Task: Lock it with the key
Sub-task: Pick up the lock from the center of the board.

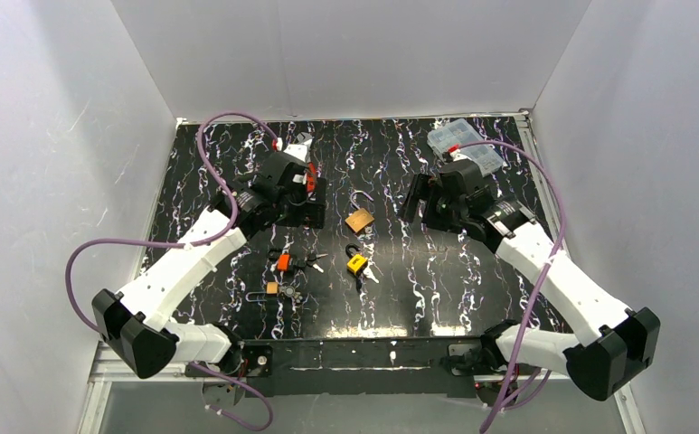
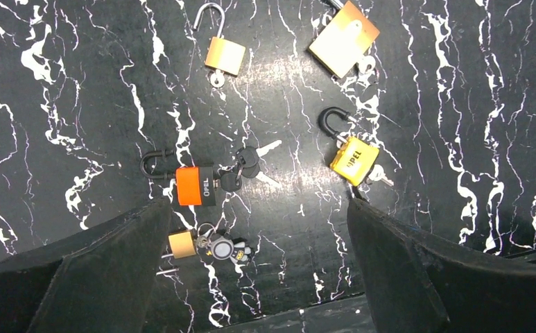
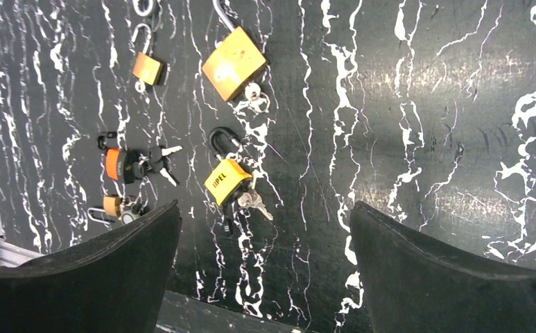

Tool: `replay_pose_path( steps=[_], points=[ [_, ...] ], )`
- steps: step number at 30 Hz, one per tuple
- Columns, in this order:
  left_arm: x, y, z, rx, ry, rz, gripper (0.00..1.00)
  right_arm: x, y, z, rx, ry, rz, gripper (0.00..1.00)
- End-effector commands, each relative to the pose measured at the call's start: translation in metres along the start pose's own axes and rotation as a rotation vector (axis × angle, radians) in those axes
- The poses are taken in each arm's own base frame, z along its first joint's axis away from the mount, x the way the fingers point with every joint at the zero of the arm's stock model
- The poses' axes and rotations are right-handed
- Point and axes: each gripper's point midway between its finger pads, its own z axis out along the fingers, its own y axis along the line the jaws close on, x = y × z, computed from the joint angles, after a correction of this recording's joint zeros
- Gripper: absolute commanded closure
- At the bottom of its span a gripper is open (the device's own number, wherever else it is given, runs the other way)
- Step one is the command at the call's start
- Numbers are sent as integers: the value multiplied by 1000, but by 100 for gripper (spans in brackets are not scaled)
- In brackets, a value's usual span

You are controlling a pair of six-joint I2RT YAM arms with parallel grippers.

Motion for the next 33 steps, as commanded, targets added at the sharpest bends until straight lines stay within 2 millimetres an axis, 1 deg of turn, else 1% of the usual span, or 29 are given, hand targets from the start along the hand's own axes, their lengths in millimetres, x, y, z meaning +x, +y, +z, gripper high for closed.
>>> replay_pose_path(
  steps=[1, 4, 9, 11, 12, 14, 17, 18, 20, 23, 25, 28, 30, 33],
  points=[
    [10, 6, -3, 0, 22, -14, 1, 6, 4, 11, -10, 21, -27, 3],
    [13, 6, -1, 13, 43, -33, 1, 23, 7, 22, 9, 81, -50, 3],
    [18, 19, 0, -20, 83, -69, 1, 60, 27, 49, -12, 197, -108, 6],
    [21, 25, 1, -19, 108, -98, 1, 67, 36, 60, -28, 221, -166, 8],
    [24, 27, 3, -7, 122, -116, 1, 67, 37, 67, -17, 221, -180, 8],
    [27, 29, 5, 27, 135, -154, 0, 59, 43, 83, -23, 209, -224, 9],
    [23, 30, 8, 69, 124, -196, 1, 44, 54, 111, -42, 181, -345, 10],
    [23, 27, 7, 93, 133, -201, 1, 41, 57, 122, -42, 183, -386, 10],
    [22, 26, 7, 99, 145, -205, 1, 38, 60, 142, -49, 205, -447, 9],
    [20, 27, 4, 98, 153, -205, 1, 32, 59, 165, -51, 216, -514, 8],
    [18, 27, 2, 103, 150, -205, 0, 28, 59, 177, -59, 218, -550, 6],
    [17, 26, 0, 118, 145, -203, 1, 26, 62, 191, -90, 239, -599, 4],
    [17, 27, 0, 119, 150, -203, 1, 26, 62, 199, -99, 257, -628, 4],
    [19, 27, 0, 119, 158, -202, 1, 30, 64, 208, -131, 290, -662, 4]
  ],
)
